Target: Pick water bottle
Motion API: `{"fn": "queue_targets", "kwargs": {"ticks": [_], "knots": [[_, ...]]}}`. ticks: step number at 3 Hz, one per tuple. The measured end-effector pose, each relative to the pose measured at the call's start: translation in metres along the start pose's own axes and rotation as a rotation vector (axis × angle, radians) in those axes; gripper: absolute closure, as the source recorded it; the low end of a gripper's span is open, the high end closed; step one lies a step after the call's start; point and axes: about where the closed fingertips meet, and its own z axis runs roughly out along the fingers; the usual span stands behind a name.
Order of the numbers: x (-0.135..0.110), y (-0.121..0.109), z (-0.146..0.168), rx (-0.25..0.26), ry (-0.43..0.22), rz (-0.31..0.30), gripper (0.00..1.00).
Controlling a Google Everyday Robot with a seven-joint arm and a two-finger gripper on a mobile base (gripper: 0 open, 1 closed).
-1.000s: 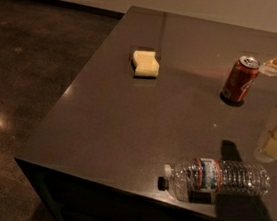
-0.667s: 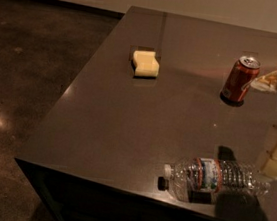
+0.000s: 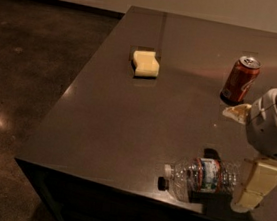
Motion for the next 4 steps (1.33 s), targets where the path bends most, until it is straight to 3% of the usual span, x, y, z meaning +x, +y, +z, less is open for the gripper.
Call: {"fn": "queue_targets", "kwargs": {"ticks": [2, 4], "knots": [[-0.004, -0.003, 0.031, 0.000, 0.020, -0.050, 0.00], [0.003, -0.004, 0.042, -0.031, 0.061, -0.060, 0.41]]}}
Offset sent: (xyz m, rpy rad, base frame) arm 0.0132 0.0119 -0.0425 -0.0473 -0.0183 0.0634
